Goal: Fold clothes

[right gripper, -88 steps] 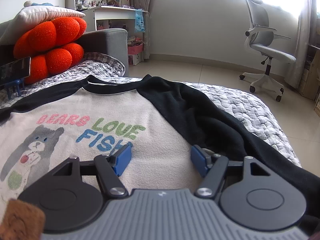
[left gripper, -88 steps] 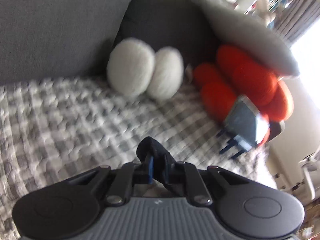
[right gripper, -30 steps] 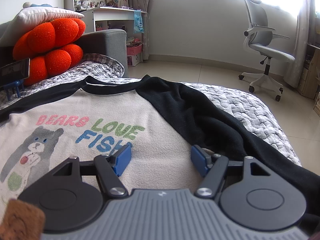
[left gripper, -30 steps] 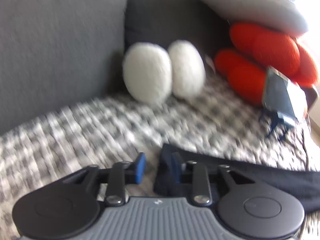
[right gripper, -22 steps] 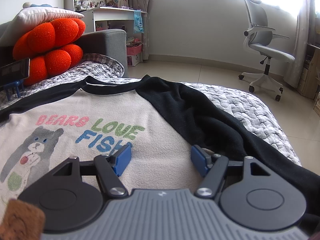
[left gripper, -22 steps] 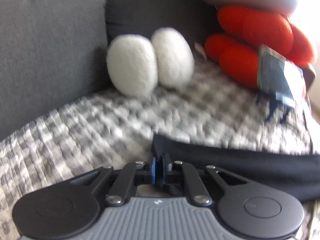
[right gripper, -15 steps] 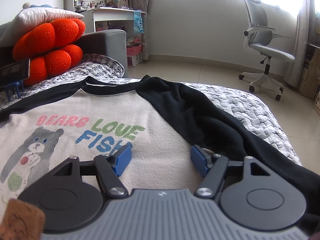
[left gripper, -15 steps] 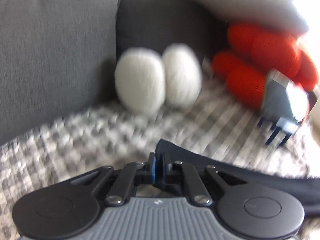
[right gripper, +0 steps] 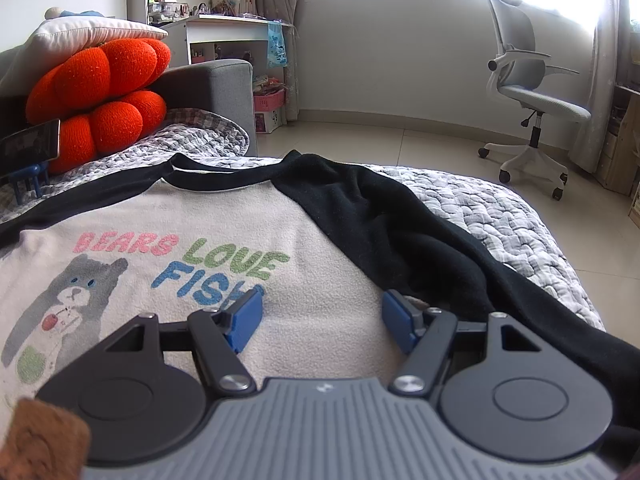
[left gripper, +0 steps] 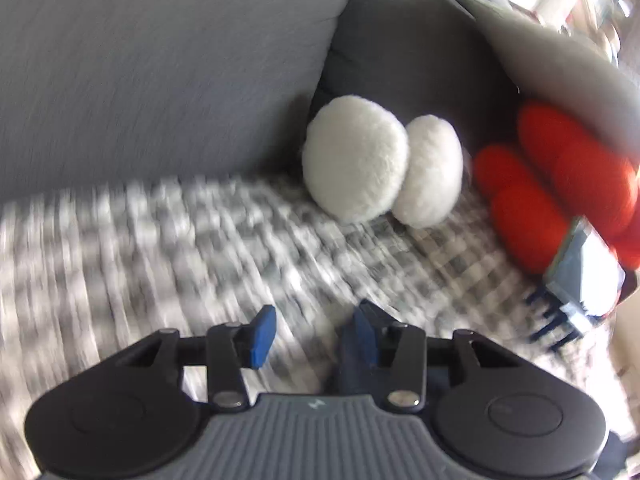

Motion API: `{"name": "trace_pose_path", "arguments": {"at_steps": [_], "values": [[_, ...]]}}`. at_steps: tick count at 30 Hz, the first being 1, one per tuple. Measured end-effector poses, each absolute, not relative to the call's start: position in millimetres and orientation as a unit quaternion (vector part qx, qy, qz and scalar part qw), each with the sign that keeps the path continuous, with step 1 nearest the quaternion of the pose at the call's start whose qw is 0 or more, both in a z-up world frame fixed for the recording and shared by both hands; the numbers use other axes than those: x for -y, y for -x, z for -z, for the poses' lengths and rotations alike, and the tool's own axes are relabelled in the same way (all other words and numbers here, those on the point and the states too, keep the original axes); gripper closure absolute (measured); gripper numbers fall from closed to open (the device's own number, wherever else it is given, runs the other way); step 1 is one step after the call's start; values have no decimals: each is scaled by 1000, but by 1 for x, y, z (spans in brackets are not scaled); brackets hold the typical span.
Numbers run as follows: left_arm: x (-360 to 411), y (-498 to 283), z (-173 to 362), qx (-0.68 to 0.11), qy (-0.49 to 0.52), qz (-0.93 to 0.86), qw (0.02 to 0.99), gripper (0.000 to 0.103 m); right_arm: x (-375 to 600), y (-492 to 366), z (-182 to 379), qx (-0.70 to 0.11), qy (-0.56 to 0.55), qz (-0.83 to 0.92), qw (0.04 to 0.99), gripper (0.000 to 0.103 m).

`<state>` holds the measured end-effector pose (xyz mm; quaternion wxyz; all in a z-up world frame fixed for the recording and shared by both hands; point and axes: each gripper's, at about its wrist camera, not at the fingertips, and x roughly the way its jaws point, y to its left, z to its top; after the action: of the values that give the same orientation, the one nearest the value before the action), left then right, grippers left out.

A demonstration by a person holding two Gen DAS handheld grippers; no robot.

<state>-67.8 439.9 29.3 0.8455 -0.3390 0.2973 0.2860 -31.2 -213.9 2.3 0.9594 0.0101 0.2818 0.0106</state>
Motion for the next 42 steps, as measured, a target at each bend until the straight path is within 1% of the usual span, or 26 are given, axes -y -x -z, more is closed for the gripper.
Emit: {"name": "trace_pose_path", "arguments": {"at_steps": [4,6,9,21,26,28,29,30,33,40,41,42], "values": [[-391,73,-41,-310,299,-237,871,59,214,31,-2,-282,-10,-11,959,34],[-359,75,-48,-312,280,-199,886,56,214,31,-2,-282,-9,-10,959,34],[-307,68,-54,-324,254,-130,902,54,213,31,-2,-281,-8,-9,960,34],[-147,-9,-30,-352,220,26,909,54,216,33,-2,-278,-19,-14,960,34],[-121,-31,-21,-352,219,39,909,54,218,34,-2,-277,-24,-16,961,34],[-116,-32,-19,-348,213,42,912,75,219,34,-2,-276,-26,-16,961,34],[-116,-31,-17,-351,219,44,909,91,219,34,-2,-276,-27,-17,961,34],[-116,-28,-17,-351,227,45,908,93,219,34,-2,-276,-27,-17,961,34],[-119,-16,-20,-342,240,44,908,94,220,35,-3,-276,-27,-17,961,34],[-125,-2,-18,-327,229,40,916,93,222,35,-3,-276,-25,-17,961,34],[-126,0,-18,-325,228,39,917,90,222,35,-3,-276,-25,-17,961,34],[-127,1,-17,-323,226,38,918,84,222,35,-3,-276,-25,-17,961,34]]}}
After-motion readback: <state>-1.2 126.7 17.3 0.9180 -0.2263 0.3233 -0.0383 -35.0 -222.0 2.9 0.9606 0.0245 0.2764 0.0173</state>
